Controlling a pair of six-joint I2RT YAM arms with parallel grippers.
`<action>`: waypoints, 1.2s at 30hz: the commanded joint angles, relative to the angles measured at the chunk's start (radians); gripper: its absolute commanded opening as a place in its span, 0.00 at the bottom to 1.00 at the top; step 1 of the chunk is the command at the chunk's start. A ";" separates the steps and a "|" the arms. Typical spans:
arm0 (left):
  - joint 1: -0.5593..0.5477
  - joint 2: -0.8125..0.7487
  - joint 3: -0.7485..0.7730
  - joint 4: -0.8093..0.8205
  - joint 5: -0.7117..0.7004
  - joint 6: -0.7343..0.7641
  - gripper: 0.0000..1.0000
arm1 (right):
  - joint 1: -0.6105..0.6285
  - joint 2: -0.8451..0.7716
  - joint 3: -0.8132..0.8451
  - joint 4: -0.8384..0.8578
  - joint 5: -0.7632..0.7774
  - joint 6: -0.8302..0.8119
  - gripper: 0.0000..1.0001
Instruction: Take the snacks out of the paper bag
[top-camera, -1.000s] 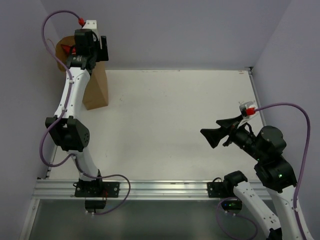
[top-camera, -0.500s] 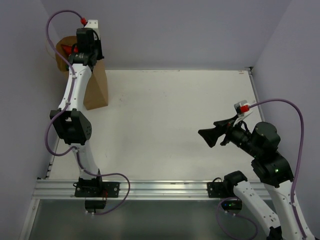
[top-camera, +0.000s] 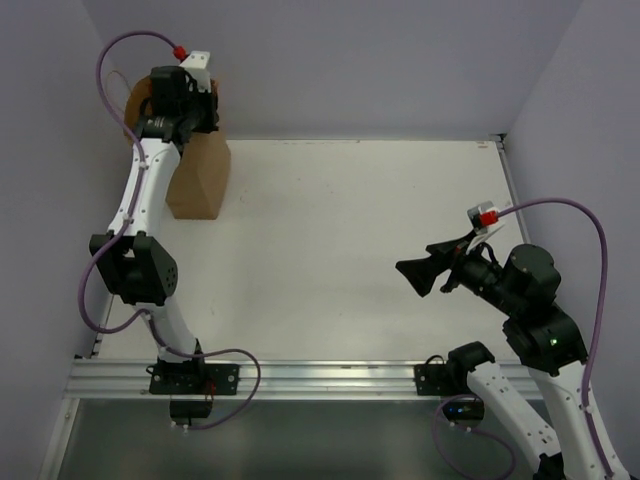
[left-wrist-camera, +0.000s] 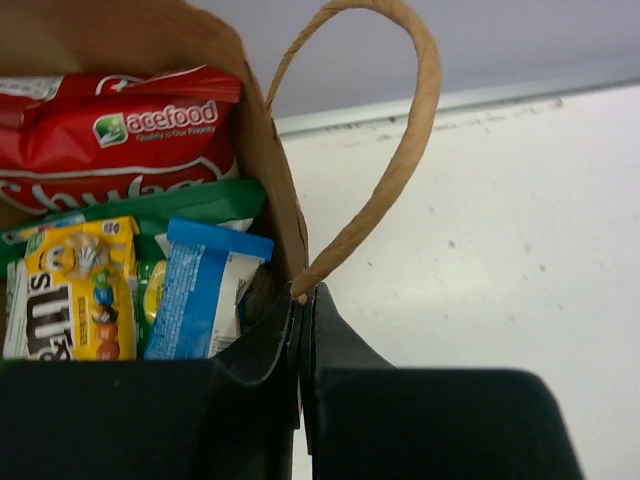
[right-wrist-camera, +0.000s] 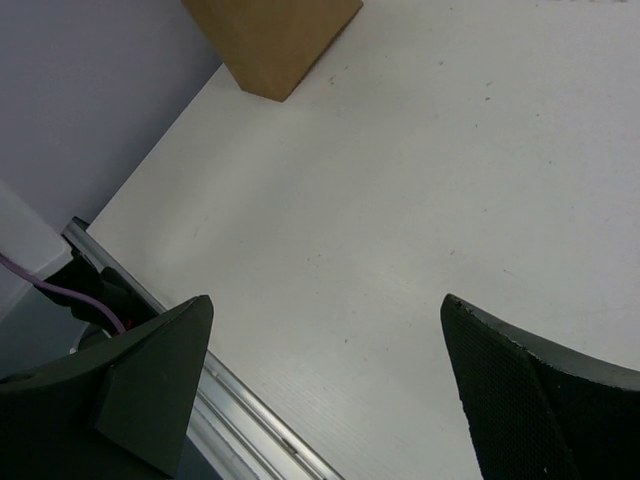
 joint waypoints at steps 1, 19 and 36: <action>-0.065 -0.174 -0.081 0.018 0.147 0.018 0.00 | 0.002 -0.005 0.016 0.002 -0.021 0.009 0.99; -0.439 -0.613 -0.520 -0.154 0.187 0.043 0.19 | 0.002 0.017 0.062 0.013 0.010 -0.025 0.99; -0.436 -0.686 -0.305 -0.142 0.030 -0.015 0.91 | 0.003 0.018 0.080 -0.014 0.027 -0.031 0.99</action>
